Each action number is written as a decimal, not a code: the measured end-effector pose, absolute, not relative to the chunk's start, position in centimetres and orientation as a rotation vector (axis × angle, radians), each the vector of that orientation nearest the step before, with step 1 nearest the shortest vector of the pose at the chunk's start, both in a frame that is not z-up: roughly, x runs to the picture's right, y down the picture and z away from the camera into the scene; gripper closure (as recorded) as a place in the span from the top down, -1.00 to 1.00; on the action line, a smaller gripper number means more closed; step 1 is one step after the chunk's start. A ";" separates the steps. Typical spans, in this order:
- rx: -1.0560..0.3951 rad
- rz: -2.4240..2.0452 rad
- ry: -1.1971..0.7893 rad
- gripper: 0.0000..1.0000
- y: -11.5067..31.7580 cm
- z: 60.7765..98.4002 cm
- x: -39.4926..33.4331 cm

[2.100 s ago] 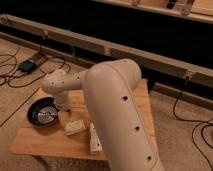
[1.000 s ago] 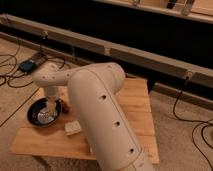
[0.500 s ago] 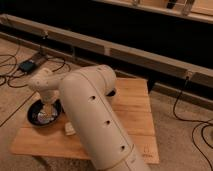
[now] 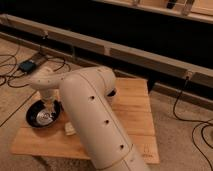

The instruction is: Pick up the ceramic bowl

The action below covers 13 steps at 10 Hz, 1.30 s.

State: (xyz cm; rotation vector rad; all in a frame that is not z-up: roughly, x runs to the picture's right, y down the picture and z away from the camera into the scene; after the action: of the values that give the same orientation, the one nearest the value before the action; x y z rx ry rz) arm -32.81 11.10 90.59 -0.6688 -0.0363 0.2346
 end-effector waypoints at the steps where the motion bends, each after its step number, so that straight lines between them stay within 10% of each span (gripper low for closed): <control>1: -0.681 0.221 -0.050 -0.53 11.2 90.4 -33.0; 4: -0.713 0.184 -0.074 -1.00 11.5 90.1 -33.1; 13: -0.960 0.004 -0.246 -1.00 11.6 85.6 -31.9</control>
State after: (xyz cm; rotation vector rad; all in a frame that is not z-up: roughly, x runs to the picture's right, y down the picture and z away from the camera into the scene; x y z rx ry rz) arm -31.90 11.62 85.58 -0.9599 -0.2459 0.0038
